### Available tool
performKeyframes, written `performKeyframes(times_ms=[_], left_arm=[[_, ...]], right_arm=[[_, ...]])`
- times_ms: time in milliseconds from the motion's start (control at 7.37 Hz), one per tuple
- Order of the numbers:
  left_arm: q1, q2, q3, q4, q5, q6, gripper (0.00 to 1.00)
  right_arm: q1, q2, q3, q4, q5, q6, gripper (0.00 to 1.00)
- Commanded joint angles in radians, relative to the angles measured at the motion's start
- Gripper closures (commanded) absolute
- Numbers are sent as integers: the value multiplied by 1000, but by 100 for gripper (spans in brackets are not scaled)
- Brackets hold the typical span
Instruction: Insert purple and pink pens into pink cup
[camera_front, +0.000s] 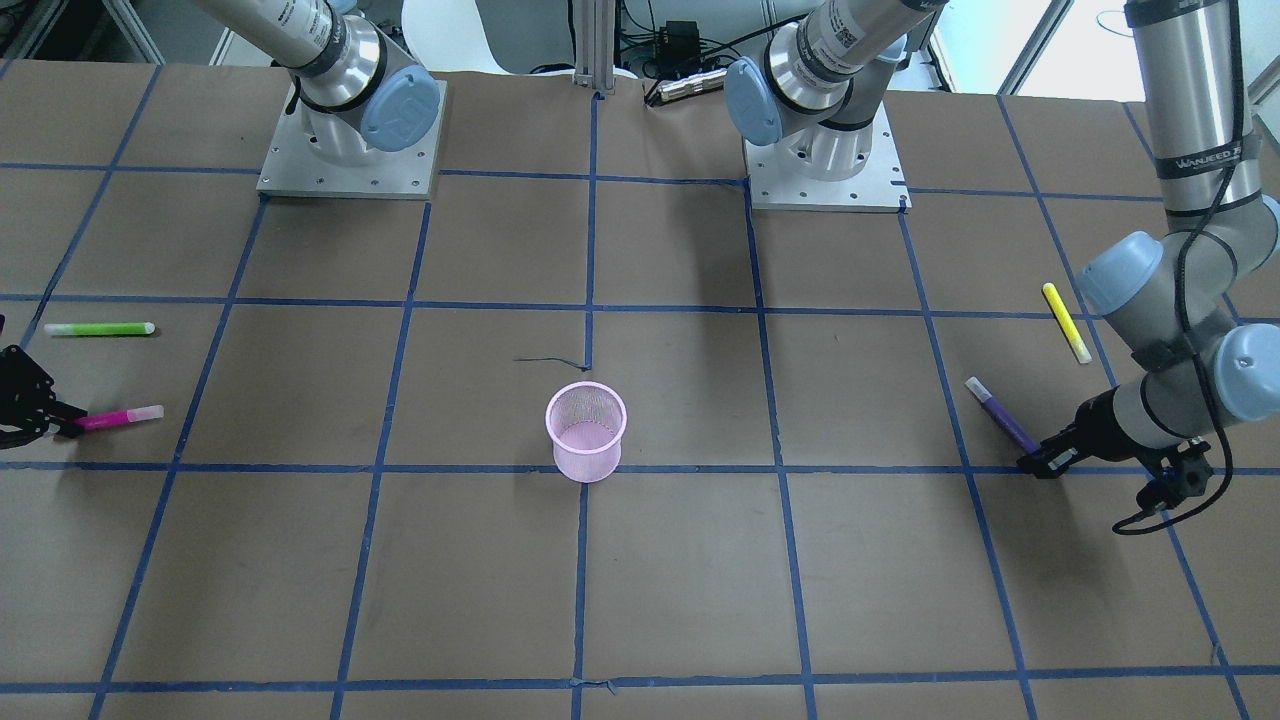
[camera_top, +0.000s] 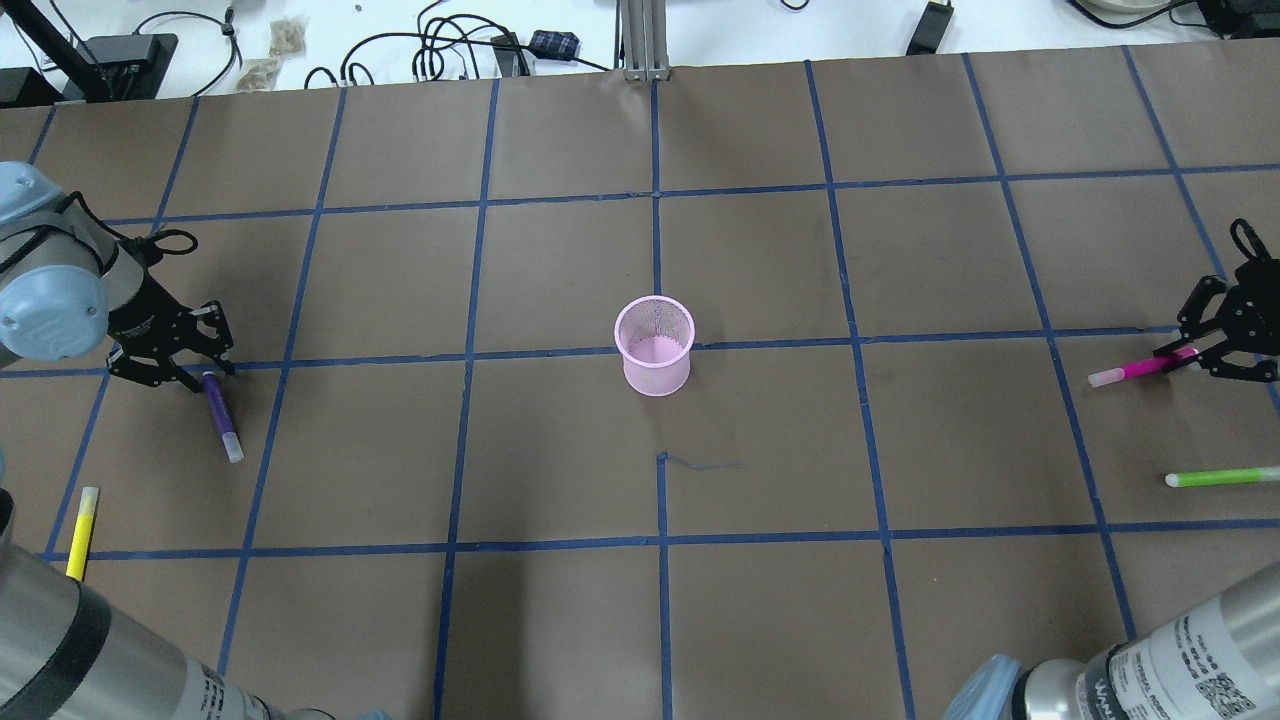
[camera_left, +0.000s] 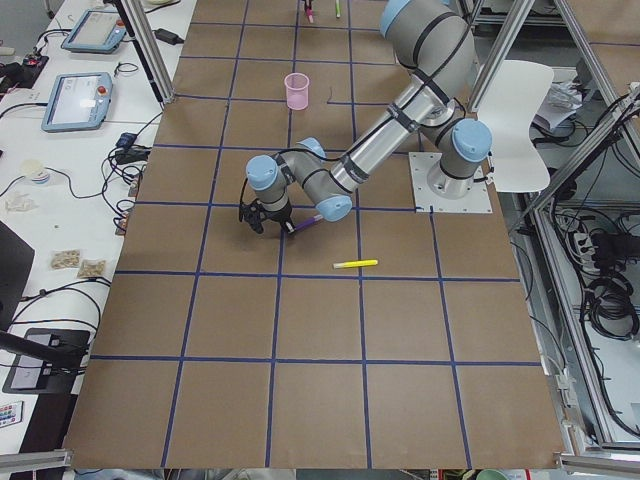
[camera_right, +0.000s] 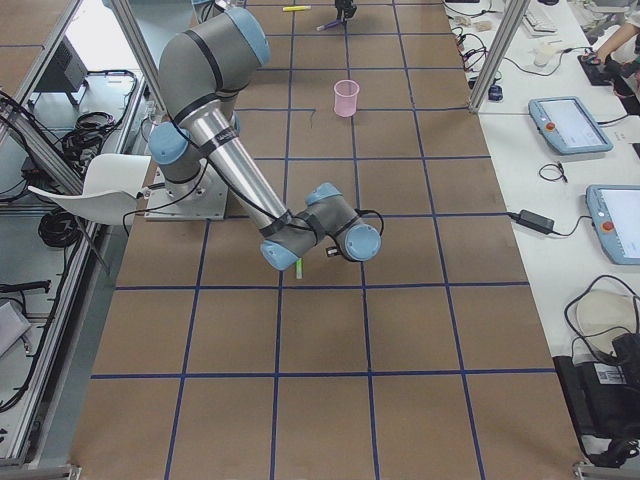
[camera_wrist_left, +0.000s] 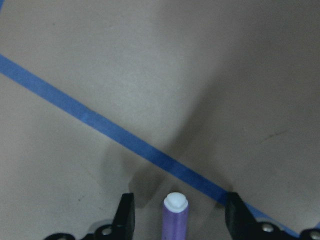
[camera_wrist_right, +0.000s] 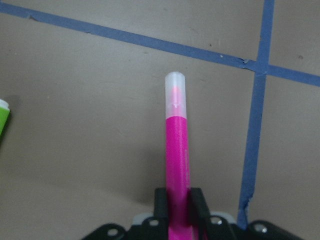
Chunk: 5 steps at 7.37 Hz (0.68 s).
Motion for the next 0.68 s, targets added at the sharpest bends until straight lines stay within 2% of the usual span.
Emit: performKeyframes(times_ms=[0, 271, 543], left_arm=[[0, 0, 6, 0, -16, -4, 98], [2, 3, 6, -1, -54, -36, 100], [2, 34, 12, 0, -53, -36, 100]], right_arm=[[9, -55, -5, 6, -8, 69, 100], [64, -182, 1, 21, -23, 171, 100], [161, -287, -2, 30, -66, 291, 100]])
